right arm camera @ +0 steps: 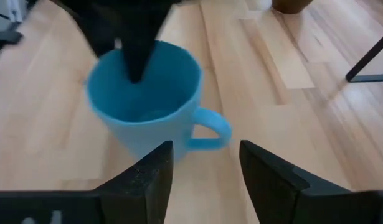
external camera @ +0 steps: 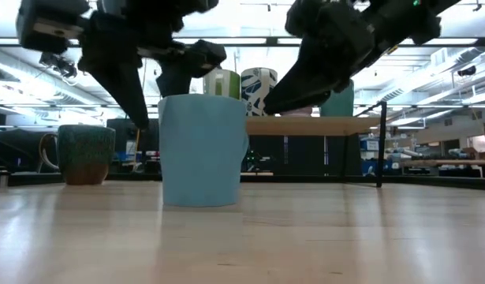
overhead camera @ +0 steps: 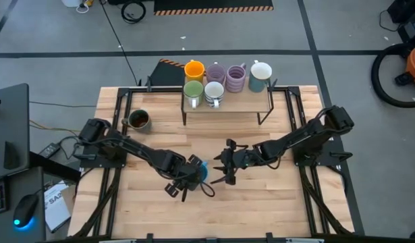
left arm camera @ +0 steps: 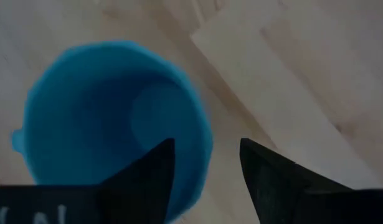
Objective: Place coffee mugs
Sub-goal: Put the light blue mug on the shelf
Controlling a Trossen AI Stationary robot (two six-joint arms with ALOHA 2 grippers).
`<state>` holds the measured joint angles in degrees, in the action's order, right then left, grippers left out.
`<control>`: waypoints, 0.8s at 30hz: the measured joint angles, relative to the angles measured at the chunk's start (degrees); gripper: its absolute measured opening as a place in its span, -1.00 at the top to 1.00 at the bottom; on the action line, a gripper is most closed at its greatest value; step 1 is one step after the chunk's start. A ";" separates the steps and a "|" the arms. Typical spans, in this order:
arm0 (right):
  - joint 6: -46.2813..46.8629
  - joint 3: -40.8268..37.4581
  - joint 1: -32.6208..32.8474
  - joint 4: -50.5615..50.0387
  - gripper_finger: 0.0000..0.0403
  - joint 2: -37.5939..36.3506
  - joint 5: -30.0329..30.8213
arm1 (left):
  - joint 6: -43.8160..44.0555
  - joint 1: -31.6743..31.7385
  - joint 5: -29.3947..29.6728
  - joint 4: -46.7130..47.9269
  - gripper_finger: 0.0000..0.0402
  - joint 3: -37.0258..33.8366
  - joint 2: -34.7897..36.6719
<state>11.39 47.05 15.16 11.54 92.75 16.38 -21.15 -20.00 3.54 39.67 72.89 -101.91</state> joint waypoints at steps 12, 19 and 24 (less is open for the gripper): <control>-7.67 -0.01 -5.04 6.14 -0.01 5.49 0.69 | 7.55 -1.14 1.35 0.45 0.12 0.05 3.76; -10.46 0.00 -7.81 8.32 -0.01 5.64 -0.85 | 13.23 -1.14 1.28 0.41 0.12 0.08 3.81; -12.96 0.00 -9.21 10.10 -0.01 5.62 -4.60 | 16.12 -1.14 1.13 0.30 0.12 0.08 3.78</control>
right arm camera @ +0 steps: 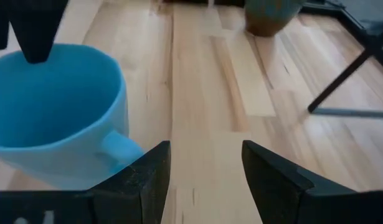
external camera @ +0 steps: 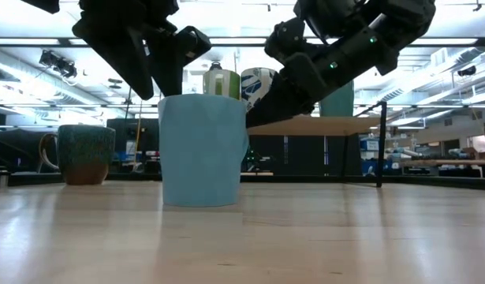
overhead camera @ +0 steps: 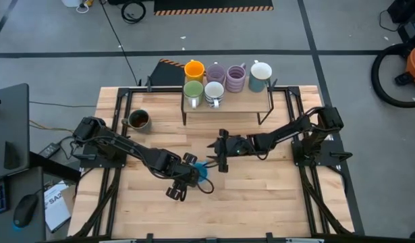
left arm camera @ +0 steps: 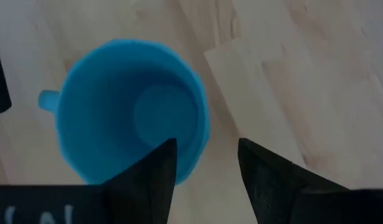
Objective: Place coffee mugs
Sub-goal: Put the light blue mug on the shelf
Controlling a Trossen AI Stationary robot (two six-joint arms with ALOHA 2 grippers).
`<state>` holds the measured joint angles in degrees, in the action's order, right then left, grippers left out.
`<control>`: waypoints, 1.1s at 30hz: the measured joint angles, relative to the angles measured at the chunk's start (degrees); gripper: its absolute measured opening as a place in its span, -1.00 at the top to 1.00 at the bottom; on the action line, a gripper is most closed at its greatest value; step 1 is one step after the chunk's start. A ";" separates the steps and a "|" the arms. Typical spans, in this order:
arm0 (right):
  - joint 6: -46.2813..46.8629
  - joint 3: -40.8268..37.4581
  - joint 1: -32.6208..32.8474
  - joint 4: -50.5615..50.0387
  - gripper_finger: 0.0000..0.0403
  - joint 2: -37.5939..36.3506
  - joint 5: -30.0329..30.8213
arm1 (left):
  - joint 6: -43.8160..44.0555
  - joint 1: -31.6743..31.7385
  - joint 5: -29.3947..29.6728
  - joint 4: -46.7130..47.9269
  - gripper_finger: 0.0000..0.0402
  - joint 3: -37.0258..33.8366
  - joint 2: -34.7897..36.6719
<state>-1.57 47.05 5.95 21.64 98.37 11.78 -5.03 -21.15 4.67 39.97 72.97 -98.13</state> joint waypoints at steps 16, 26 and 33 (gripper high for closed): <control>-4.19 0.00 -3.87 3.04 -0.01 -0.02 -9.34 | -0.60 -1.68 -0.03 -5.84 0.12 -0.02 -0.02; -2.04 0.03 -3.33 5.16 -0.01 3.37 -10.54 | -1.63 -1.66 0.17 -7.83 0.12 -0.02 -0.08; -2.02 -0.04 -3.40 4.88 -0.01 5.66 -13.15 | -1.61 -1.89 0.14 -8.17 0.12 -0.05 -0.09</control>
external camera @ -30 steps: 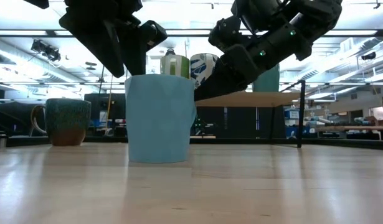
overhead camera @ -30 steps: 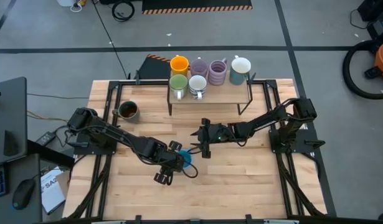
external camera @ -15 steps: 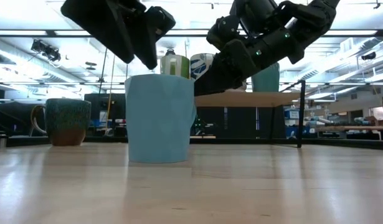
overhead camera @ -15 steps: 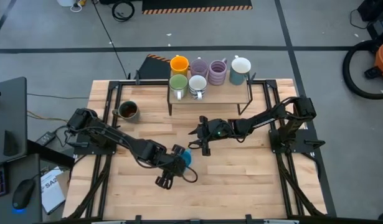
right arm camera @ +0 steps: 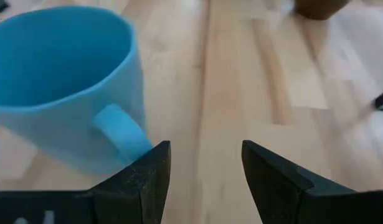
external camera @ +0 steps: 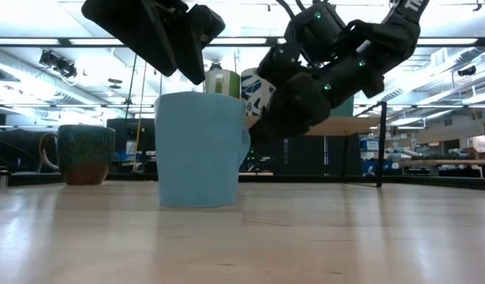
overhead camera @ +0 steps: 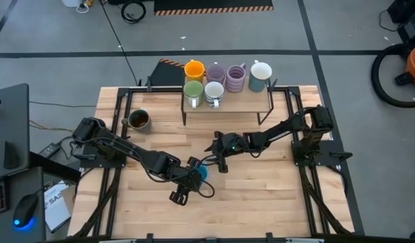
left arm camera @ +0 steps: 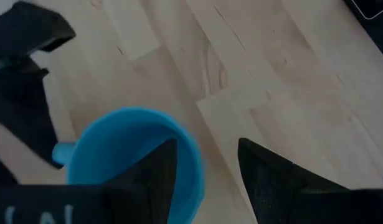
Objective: Place coffee mugs
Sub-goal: Put the light blue mug on the shelf
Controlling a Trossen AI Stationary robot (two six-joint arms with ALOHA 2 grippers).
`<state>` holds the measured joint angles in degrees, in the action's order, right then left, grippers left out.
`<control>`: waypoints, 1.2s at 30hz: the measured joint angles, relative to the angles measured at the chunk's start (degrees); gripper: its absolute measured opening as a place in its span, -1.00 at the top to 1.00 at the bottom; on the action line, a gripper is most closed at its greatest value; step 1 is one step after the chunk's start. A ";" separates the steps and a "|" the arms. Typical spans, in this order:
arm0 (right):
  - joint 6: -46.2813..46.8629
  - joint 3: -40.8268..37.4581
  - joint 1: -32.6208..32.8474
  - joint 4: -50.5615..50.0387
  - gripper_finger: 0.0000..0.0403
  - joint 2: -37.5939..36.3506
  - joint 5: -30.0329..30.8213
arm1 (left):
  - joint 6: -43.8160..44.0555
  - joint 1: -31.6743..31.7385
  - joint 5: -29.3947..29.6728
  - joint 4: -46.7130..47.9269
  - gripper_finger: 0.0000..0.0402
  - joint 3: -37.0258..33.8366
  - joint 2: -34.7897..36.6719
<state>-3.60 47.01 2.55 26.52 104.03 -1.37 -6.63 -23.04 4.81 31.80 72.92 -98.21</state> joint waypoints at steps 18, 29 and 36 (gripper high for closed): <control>12.72 0.02 8.41 -3.83 0.00 -0.44 0.21 | -0.04 -0.03 8.61 6.12 0.12 -0.04 0.00; 23.04 0.02 18.28 -4.25 0.00 -0.48 13.75 | 4.90 0.75 7.41 8.00 0.12 -0.04 3.12; 25.54 0.02 23.34 -3.01 0.00 -0.32 18.54 | 9.15 1.13 7.31 7.75 0.12 -0.04 5.36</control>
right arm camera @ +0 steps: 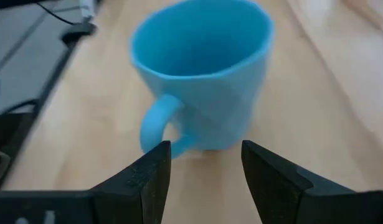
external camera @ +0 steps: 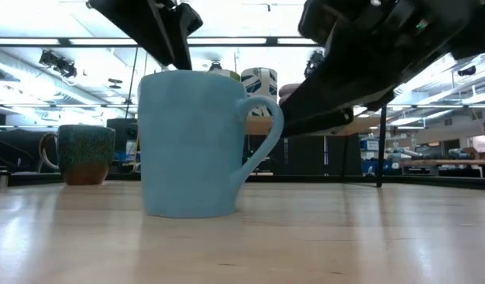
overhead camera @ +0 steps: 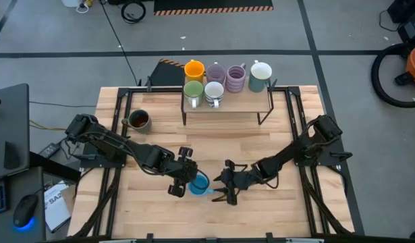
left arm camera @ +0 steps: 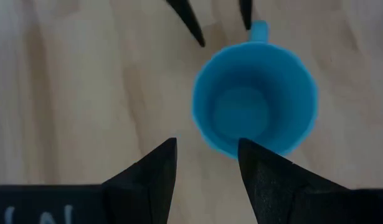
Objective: Place coffee mugs
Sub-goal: Put the light blue mug on the shelf
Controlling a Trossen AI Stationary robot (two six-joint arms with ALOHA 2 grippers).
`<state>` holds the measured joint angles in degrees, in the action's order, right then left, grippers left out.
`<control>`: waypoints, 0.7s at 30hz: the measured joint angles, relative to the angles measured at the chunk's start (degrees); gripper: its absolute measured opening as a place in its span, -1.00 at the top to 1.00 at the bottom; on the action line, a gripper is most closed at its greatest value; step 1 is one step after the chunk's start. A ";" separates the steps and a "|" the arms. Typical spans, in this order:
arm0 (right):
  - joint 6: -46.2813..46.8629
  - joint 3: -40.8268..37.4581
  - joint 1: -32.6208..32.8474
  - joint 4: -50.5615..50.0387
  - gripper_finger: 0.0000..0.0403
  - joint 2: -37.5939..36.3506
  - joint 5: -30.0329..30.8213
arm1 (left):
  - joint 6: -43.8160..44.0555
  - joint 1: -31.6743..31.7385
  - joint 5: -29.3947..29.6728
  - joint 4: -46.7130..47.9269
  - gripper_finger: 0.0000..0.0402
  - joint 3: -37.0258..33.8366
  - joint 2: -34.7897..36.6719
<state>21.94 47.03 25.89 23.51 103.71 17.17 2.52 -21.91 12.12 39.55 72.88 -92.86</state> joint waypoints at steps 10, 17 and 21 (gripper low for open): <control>-3.66 0.04 4.76 11.18 0.00 2.58 -1.90 | 4.40 0.00 -5.08 -0.36 0.12 0.00 0.00; -4.69 1.29 4.95 5.37 0.00 0.79 -3.54 | 5.07 -0.36 -4.68 -0.37 0.12 0.00 0.00; -8.16 5.88 4.49 -4.55 0.00 0.74 -3.49 | 5.89 -1.45 -5.21 -0.13 0.12 0.00 0.00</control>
<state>13.78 52.90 30.38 18.96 104.44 13.68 8.40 -23.36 6.91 39.42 72.88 -92.86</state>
